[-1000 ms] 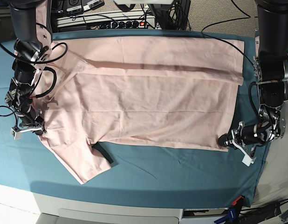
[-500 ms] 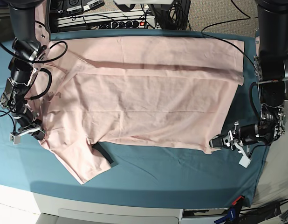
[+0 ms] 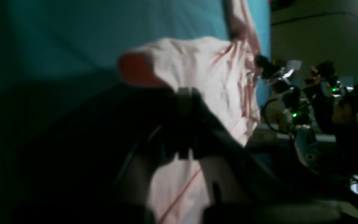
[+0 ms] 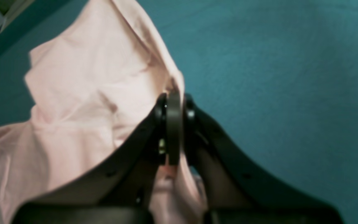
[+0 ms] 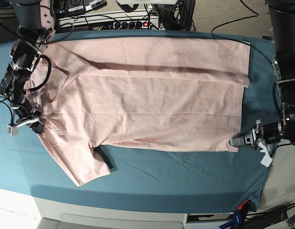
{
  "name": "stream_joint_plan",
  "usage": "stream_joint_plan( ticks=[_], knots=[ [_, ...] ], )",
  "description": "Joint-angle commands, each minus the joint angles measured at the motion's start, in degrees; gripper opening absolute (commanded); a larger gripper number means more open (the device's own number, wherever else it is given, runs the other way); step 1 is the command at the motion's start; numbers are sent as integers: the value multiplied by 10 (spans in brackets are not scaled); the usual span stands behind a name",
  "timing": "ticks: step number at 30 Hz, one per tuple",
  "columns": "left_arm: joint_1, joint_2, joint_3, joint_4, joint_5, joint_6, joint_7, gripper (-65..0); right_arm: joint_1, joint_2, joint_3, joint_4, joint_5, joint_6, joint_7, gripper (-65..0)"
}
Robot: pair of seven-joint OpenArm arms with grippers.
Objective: Fold the T-shirt properly
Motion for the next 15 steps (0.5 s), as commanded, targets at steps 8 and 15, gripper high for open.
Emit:
stream_joint_plan(
  ticks=[8,15],
  knots=[
    [18,-28,-2,16,-16,-3,22,-650,-65,14,2,161,66,7,-61,-650],
    [42,-38,-2,61,-16,-3,22,-650,-116,20,2,220,71,7,-76,-650]
  ],
)
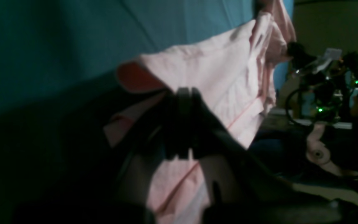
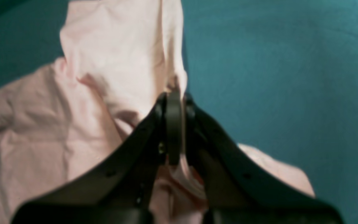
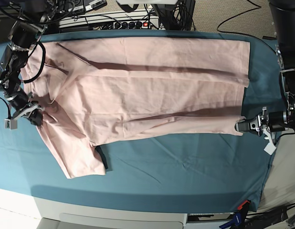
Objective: Fold the T-shirt properly
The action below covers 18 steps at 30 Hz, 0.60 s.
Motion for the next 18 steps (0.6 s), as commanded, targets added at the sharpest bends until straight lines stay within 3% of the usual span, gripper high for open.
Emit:
stream_joint_plan(
  ticks=[1,10,18],
  knots=[
    [-10,-15,-2,13,-15,-3,-1,-650,4,21,3,13,20,3,9,-650],
    [41,-26,-2,71,-15,-3,-1,-650,-32,66,7,14,124,3,-73,-650],
    [94,-32,-2,128,-15,-3,-1,-650,-64,87,13,14,210,3,-153,-650]
  ],
)
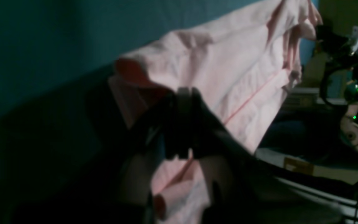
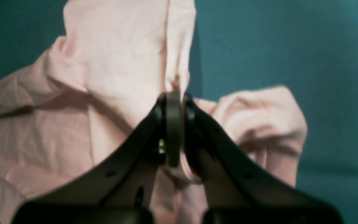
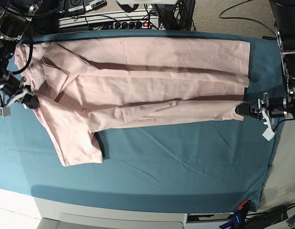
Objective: Fold the T-shirt properly
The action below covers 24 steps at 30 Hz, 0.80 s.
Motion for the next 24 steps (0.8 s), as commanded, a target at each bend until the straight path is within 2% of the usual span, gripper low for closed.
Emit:
stream_joint_plan(
  ticks=[1,13,19,24],
  knots=[
    [-9,-18,-2,12,-14,-3,-2,-650,2,18,10,9,18,1,5,-650],
    [8,-61,-2,31,-14,-3,-2,-650,-65,18,109,9,105,1,-58,-650],
    [27,-66,-2,31,-14,-3,-2,-650,-99,18,145,9,110,1,-60,-650],
    [47,-66,-2,31,-14,-3,-2,-650,-111,17,149,9,110,1,-60,-650]
  ],
)
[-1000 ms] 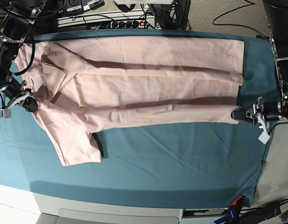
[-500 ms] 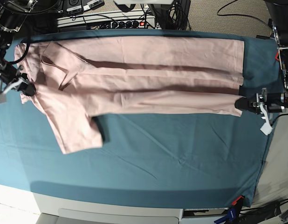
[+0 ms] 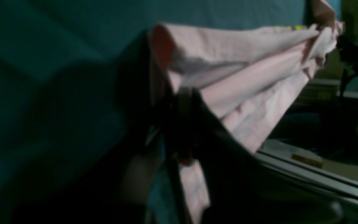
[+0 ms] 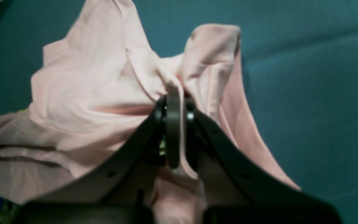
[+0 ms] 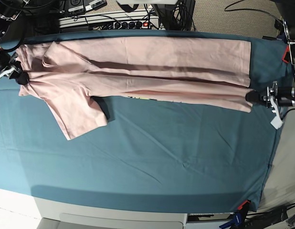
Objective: Fold the T-shirt properly
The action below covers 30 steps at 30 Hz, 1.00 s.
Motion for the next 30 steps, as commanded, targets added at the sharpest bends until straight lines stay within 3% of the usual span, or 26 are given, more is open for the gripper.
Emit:
stream_joint_plan(
  ticks=[1,8,14,25,30],
  knots=[
    [-8,-20,-3,9,-9,-3,-1,-650,3,18,9,9,7,1,13,-650],
    [2,-20,-3,23,-9,-2,-1,-650,3,18,9,9,7,1,15,-650],
    [10,-20,-3,104,-9,-2,-1,-650,3,17,9,9,7,1,15,-650],
    [136,-20,-3,277,-9,-3,-1,-650,3,5,9,9,16,1,14,-650],
    [150,-19,-56,286,-9,-3,-1,-650,3,7,9,9,15,1,14,-650]
  ],
)
